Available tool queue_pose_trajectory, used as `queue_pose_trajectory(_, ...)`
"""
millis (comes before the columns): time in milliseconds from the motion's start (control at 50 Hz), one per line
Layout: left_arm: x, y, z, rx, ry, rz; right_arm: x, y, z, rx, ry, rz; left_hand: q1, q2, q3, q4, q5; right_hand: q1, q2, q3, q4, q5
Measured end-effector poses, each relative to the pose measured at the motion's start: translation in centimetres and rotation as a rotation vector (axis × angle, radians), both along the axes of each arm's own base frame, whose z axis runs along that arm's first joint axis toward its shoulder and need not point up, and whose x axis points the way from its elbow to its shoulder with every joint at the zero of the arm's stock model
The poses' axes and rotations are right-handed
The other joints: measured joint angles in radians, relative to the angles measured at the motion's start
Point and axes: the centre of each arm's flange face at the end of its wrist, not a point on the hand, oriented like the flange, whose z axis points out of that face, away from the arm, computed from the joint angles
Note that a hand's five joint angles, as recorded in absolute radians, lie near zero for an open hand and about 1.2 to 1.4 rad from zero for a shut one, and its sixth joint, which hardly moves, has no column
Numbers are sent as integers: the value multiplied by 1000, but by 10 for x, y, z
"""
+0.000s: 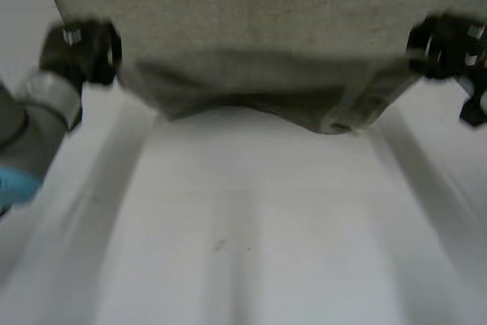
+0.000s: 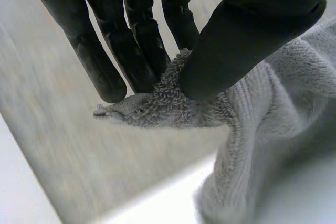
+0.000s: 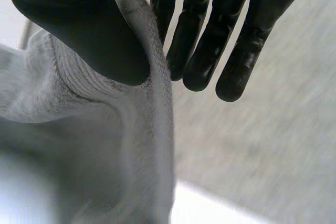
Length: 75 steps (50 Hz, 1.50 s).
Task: Fold the towel.
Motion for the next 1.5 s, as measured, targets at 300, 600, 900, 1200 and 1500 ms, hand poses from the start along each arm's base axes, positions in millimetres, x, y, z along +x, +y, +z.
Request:
queue_pose_trajectory(300,13,59,-141,374,-148,-84,-6,74,-99,273,417,86,-124,-190,-164,-167,-133,0,0,1,0,1)
queue_pose_trajectory(600,8,60,-90,230,-147,-98,-16,60,-95,291,368,-16,-542,-597,-593,-597,-566,0,0,1,0,2)
queue_pose_trajectory(900,1,49,-106,351,-168,-116,-40,36,-84,321,240,-163,-580,-635,-631,-635,-605,0,0,1,0,2)
queue_pose_trajectory(1200,7,51,-125,521,-199,-104,-49,26,-87,321,259,-209,-559,-612,-610,-613,-585,0,0,1,0,2)
queue_pose_trajectory(1500,11,73,-120,563,-208,-117,-45,30,-79,304,266,-201,-305,-355,-352,-354,-327,0,0,1,0,2)
